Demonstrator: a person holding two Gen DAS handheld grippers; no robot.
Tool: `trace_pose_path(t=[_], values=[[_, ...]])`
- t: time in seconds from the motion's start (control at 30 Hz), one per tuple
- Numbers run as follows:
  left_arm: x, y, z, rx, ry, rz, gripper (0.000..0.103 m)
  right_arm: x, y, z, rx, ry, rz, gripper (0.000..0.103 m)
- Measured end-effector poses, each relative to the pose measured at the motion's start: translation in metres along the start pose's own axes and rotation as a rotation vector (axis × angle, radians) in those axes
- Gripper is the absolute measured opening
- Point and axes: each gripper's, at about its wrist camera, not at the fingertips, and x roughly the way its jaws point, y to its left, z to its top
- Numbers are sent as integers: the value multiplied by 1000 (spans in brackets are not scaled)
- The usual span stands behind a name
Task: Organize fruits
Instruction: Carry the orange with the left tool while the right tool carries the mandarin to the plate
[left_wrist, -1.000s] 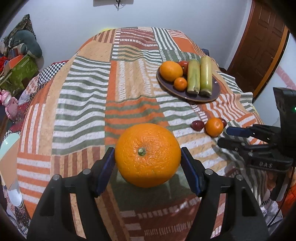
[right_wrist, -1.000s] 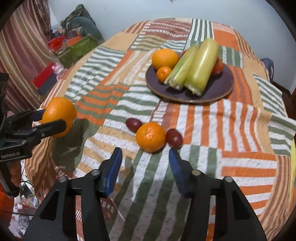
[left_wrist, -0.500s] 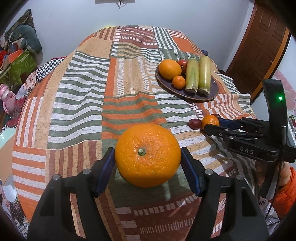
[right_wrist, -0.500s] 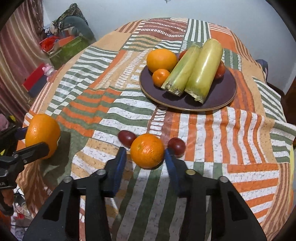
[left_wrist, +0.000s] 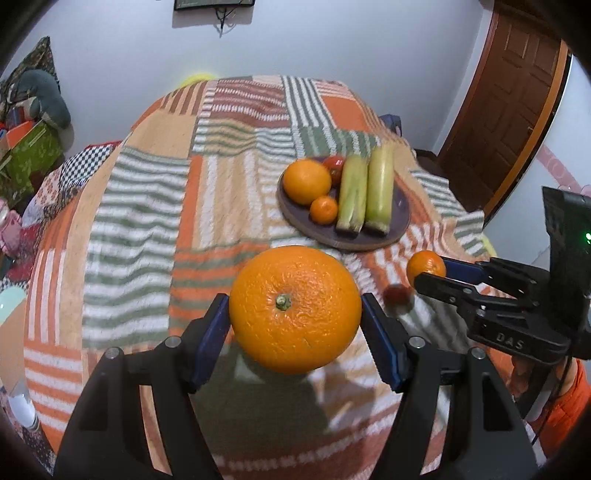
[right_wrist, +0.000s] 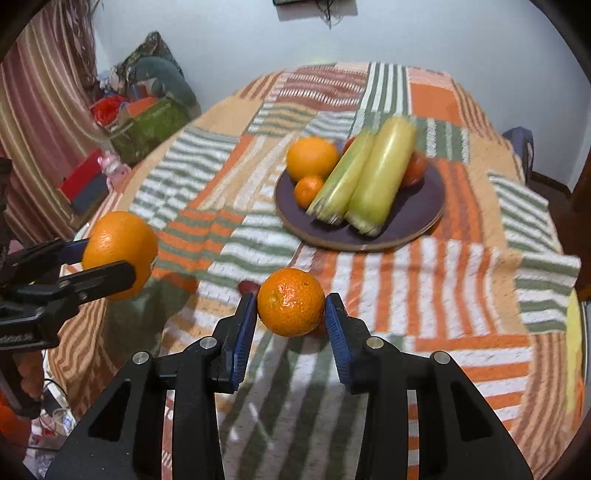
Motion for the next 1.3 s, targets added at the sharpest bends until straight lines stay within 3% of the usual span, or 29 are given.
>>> trace_pose_path(t=[0.43, 0.7, 0.93, 1.07, 1.3], values=[[65, -34, 88, 13, -8, -46, 70, -7, -62, 40, 45, -102, -86, 35], [114, -45, 129, 30, 7, -21, 69, 9, -82, 61, 37, -124, -96, 35], [151, -48, 143, 20, 36, -12, 70, 38, -90, 64, 1, -78, -112, 35], [157, -48, 147, 24, 22, -5, 70, 52, -96, 59, 28, -39, -75, 35], [157, -58, 141, 101, 16, 35, 73, 54, -94, 58, 19, -35, -87, 36]])
